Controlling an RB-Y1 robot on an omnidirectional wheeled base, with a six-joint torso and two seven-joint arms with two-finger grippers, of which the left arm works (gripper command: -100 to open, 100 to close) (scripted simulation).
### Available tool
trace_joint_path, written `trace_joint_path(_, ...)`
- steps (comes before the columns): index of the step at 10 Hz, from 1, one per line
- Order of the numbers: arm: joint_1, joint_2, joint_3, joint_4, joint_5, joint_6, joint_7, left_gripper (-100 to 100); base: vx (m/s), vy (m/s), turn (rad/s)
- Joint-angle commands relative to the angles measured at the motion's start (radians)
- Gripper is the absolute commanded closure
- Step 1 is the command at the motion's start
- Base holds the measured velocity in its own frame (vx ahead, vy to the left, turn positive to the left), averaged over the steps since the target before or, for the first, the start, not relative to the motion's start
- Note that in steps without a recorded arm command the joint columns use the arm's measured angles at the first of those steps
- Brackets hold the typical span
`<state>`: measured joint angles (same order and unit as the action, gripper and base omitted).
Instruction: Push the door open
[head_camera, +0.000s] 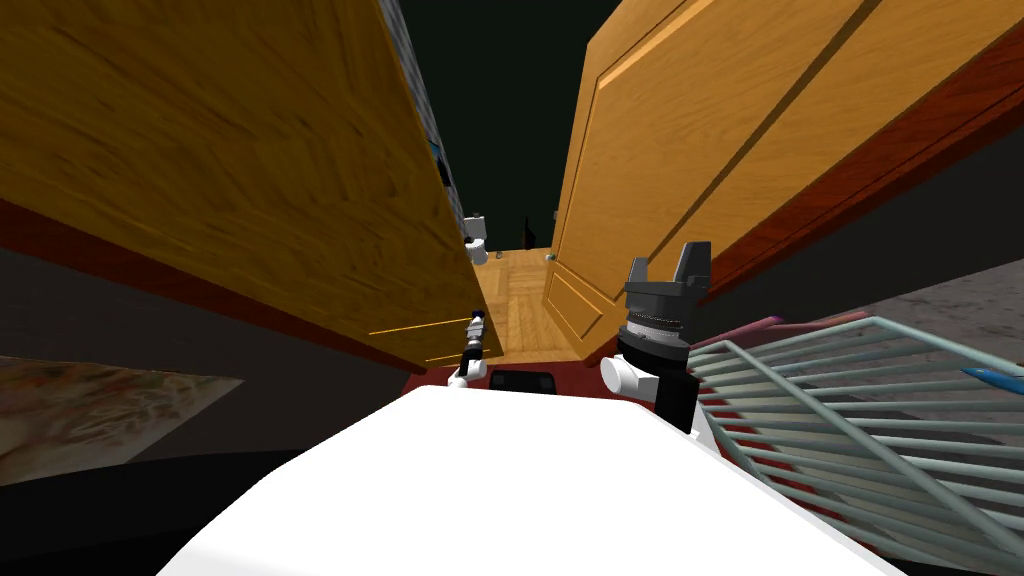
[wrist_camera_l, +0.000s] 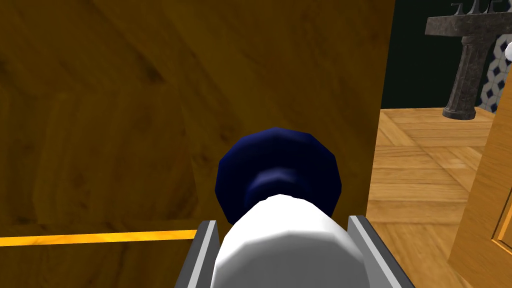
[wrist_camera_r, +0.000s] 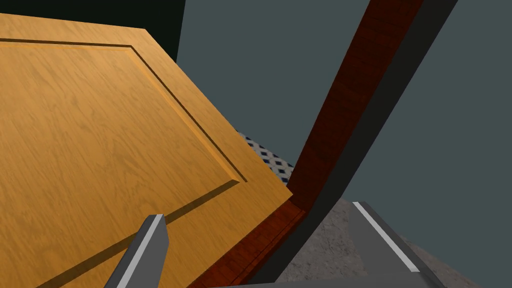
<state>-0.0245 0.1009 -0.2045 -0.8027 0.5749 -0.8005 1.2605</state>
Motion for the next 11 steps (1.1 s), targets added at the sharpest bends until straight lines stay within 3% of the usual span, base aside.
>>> trace_joint_path(1,0.003,0.007,0.023,-0.011,0.009,-0.007,-0.008,100,0.212,-0.02,0.031)
trace_joint_path(11,-0.012,-0.001,0.133,0.019,0.056,-0.025,-0.048,100,0.167,-0.034,0.051)
